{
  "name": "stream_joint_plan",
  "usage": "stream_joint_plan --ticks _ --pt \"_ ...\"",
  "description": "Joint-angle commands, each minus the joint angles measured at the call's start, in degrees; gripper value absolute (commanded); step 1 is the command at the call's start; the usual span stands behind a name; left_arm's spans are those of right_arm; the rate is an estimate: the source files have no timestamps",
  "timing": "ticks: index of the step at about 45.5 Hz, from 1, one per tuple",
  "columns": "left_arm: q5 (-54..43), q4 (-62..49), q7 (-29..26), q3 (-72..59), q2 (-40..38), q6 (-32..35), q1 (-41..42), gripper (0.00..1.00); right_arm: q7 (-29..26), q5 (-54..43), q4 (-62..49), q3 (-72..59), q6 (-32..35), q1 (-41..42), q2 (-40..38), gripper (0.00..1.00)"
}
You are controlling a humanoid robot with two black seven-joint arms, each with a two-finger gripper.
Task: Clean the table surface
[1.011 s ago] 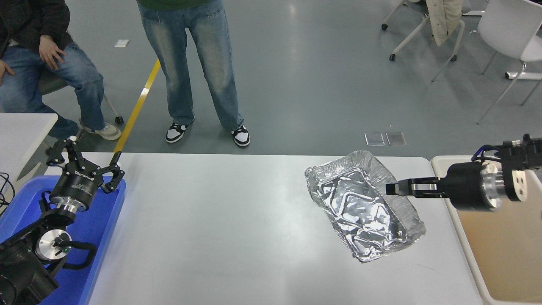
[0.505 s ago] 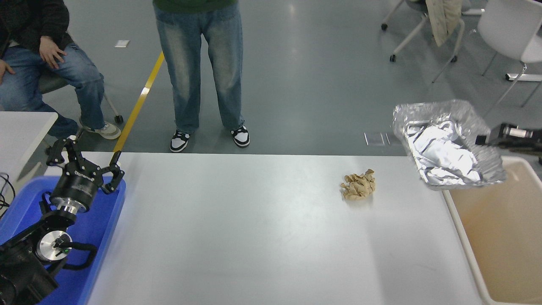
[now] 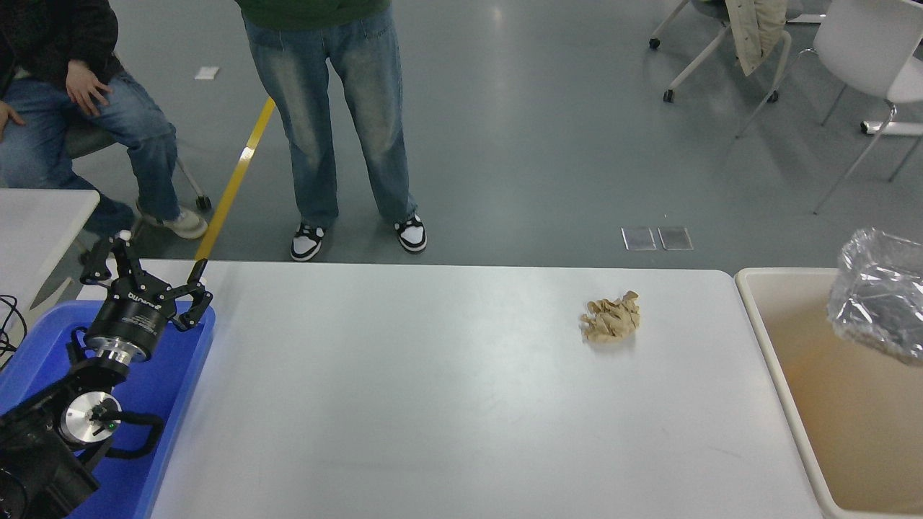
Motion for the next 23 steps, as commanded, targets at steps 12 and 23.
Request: stream_joint_plan --ticks 12,23 --pt "0.0 0.1 0.0 0.0 0.0 0.0 0.0 1.0 -0.2 12.8 -22.0 0.4 -15.9 -14.2 22.9 0.0" --pt "0.0 0.0 0.0 0.0 0.0 0.0 0.0 1.0 -0.2 13.7 -22.0 0.4 -18.2 -14.9 22.8 0.0"
